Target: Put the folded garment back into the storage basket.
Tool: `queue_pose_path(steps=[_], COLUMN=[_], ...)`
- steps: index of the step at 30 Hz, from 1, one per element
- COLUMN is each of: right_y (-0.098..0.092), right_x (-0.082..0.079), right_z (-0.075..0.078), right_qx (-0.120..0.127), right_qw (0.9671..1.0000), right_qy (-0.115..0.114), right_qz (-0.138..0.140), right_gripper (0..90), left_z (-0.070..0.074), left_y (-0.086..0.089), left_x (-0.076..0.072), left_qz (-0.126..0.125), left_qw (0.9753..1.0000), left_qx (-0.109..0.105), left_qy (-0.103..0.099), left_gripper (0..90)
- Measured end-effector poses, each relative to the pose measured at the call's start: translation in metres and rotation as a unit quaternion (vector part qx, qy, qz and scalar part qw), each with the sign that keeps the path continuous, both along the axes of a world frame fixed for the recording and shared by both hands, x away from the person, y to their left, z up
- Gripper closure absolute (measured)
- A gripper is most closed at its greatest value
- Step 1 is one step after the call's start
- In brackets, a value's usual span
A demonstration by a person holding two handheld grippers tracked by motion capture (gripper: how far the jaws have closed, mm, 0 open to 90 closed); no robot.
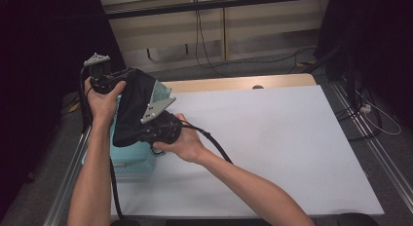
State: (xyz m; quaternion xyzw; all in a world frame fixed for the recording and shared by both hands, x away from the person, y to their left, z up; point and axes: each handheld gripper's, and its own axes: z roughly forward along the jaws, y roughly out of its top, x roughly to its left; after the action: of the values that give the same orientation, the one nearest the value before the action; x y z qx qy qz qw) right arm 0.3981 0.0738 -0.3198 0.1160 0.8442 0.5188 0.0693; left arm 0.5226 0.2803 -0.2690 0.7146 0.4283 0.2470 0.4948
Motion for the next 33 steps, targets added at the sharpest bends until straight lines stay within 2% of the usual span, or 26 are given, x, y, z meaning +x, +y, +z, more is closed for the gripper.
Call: queue_pose_path(steps=[7,12,16,17,19,20,23,27,33], right_y=[0.014,0.023,0.028,0.031,0.033,0.034,0.038,0.041,0.047], right_x=[0.004,0.007,0.009,0.01,0.012,0.013,0.016,0.016,0.018], right_z=[0.001,-0.007,-0.013,-0.015,-0.017,-0.018,-0.024,-0.026,-0.032], right_qx=[-0.002,-0.006,-0.01,-0.018,-0.019,-0.02,-0.019,-0.022,-0.029], right_qw=[1.0,0.9999,0.9999,0.9998,0.9998,0.9998,0.9996,0.9995,0.9992], right_qy=[0.002,0.008,0.011,0.008,0.009,0.01,0.02,0.022,0.026], right_qz=[0.005,0.008,0.006,0.0,-0.001,-0.001,-0.006,-0.007,-0.007], right_gripper=[82.6,82.6,82.6,82.6,82.6,82.6,82.6,82.6,82.6], left_z=[-0.001,-0.012,-0.022,-0.024,-0.028,-0.03,-0.036,-0.044,-0.057], left_y=[0.013,0.023,0.028,0.029,0.03,0.031,0.033,0.036,0.041], left_x=[0.002,0.004,0.007,0.009,0.011,0.012,0.015,0.015,0.018], left_qz=[0.007,0.013,0.03,0.031,0.037,0.038,0.042,0.046,0.048], left_qw=[1.0,0.9998,0.9993,0.9992,0.9986,0.9986,0.9982,0.9979,0.9973], left_qx=[0.002,0.01,0.017,0.017,0.028,0.025,0.034,0.035,0.036], left_qy=[0.003,0.012,0.017,0.018,0.025,0.026,0.027,0.029,0.042], left_gripper=[76.9,76.9,76.9,76.8,76.9,76.8,76.8,76.8,76.7])
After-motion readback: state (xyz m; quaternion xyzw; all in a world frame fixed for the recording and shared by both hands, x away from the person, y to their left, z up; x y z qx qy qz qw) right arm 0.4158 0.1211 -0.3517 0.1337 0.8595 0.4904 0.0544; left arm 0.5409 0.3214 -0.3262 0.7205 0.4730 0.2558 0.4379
